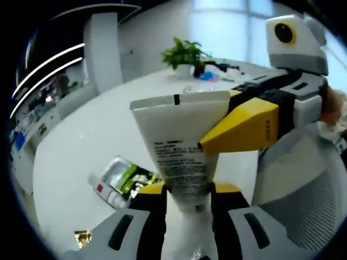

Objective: Arrange the skincare products in the storage area until every visible bottle or jar stands upright without overlapping.

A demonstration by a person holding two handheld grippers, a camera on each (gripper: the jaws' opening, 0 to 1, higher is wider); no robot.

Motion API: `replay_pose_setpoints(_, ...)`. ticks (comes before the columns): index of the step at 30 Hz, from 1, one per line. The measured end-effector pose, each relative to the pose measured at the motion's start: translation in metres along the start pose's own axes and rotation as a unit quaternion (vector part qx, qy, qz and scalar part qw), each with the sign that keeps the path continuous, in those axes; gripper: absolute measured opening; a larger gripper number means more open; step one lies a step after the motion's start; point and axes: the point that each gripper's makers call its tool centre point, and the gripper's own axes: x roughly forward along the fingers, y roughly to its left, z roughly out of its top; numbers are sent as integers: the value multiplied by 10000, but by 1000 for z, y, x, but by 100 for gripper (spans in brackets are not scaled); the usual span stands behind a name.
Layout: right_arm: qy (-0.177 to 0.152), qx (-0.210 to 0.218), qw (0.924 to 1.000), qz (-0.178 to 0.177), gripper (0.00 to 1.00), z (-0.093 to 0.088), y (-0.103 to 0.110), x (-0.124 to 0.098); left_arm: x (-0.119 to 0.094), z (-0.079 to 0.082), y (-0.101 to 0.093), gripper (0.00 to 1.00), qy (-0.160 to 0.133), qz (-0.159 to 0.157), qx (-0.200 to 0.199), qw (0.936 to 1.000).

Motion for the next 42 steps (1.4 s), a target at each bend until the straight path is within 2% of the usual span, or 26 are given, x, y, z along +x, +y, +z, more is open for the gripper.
replay_pose_setpoints(4, -71, 35, 10000, -14, 4, -2, -2, -4, -2, -1, -1, 28, -93, -5, 134, 9999)
replay_pose_setpoints(9, -47, -46, 10000, -7, 4, -2, 1, -4, -3, -2, -2, 29, -127, -103, -72, 9998)
replay_pose_setpoints(15, 8, -214, 9998, -48, 5, -2, 4, -3, -13, -6, 10, 39, -137, 112, -184, 9997)
replay_pose_setpoints(19, 38, -302, 9995, -34, 5, -3, 6, -5, -29, -2, 11, 39, -209, 262, -108, 9994)
replay_pose_setpoints(23, 58, -295, 9995, -30, 6, -3, 9, -3, -39, 0, 4, 37, -281, 302, -34, 9991)
replay_pose_setpoints(28, 90, -270, 9996, -35, 8, -3, 9, -2, -41, 2, -11, 37, -314, 168, 46, 9994)
replay_pose_setpoints(38, 212, -110, 9997, 30, 13, -9, 13, -3, -38, 13, -14, 38, -448, 182, 115, 9988)
replay_pose_setpoints(42, 205, -113, 9997, 12, 10, -9, 13, -4, -43, 13, -14, 37, -480, 238, 119, 9985)
